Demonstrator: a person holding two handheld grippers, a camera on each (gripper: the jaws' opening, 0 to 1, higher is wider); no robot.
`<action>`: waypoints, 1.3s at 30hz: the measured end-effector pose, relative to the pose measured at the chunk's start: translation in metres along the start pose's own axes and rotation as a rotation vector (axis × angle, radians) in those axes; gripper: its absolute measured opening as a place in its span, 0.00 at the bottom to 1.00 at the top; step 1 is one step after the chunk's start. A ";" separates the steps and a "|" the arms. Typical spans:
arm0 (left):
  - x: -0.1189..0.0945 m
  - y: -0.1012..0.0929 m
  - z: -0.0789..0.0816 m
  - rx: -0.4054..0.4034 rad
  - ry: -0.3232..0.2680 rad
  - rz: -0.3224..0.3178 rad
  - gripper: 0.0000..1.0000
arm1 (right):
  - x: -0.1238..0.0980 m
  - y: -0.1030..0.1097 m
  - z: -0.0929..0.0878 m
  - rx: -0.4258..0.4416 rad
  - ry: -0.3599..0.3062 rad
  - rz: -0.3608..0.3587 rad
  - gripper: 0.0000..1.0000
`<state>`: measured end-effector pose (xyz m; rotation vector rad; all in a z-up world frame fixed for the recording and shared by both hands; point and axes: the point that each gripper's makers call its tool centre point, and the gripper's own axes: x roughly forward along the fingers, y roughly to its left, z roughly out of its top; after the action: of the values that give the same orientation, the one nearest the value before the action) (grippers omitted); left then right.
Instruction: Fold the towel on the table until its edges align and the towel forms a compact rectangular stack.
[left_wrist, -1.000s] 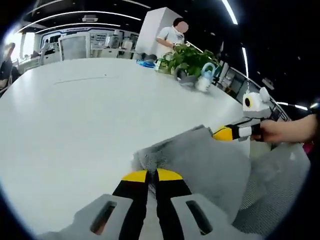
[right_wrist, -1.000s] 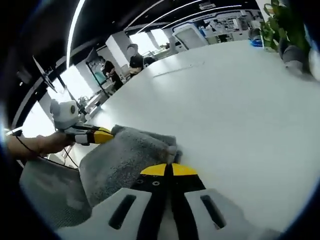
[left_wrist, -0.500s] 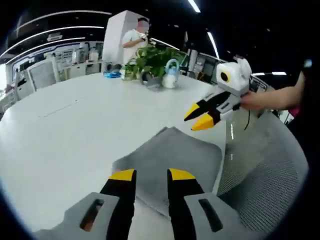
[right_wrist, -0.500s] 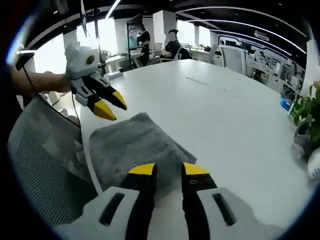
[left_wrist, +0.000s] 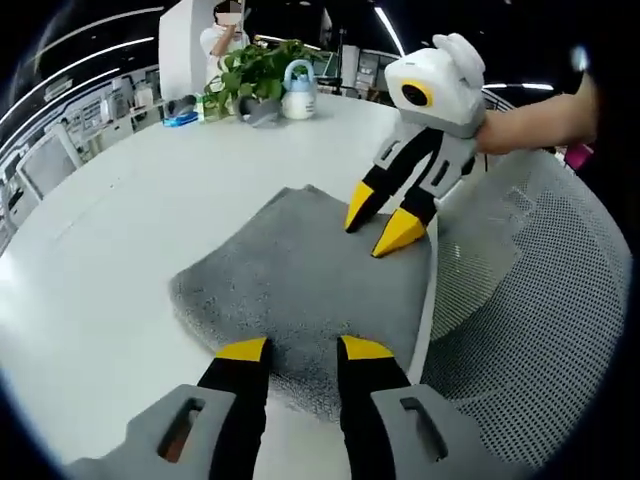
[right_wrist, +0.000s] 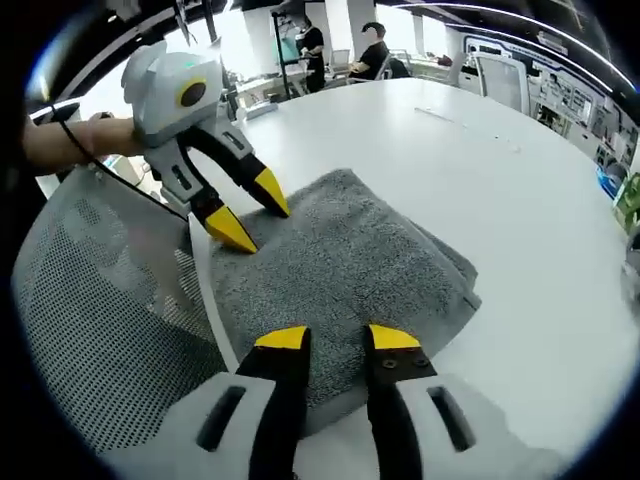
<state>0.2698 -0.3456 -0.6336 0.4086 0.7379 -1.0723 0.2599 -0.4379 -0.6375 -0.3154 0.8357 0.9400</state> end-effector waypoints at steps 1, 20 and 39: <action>0.001 0.000 0.000 0.007 0.000 -0.001 0.27 | 0.001 0.001 -0.001 -0.011 0.005 0.000 0.20; 0.012 0.034 0.013 -0.052 -0.005 -0.013 0.26 | 0.013 -0.031 0.018 -0.010 0.019 -0.008 0.18; 0.038 0.098 0.039 -0.050 -0.017 0.012 0.24 | 0.039 -0.097 0.052 -0.001 0.018 -0.020 0.16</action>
<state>0.3814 -0.3521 -0.6383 0.3605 0.7442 -1.0429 0.3762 -0.4409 -0.6427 -0.3325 0.8475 0.9204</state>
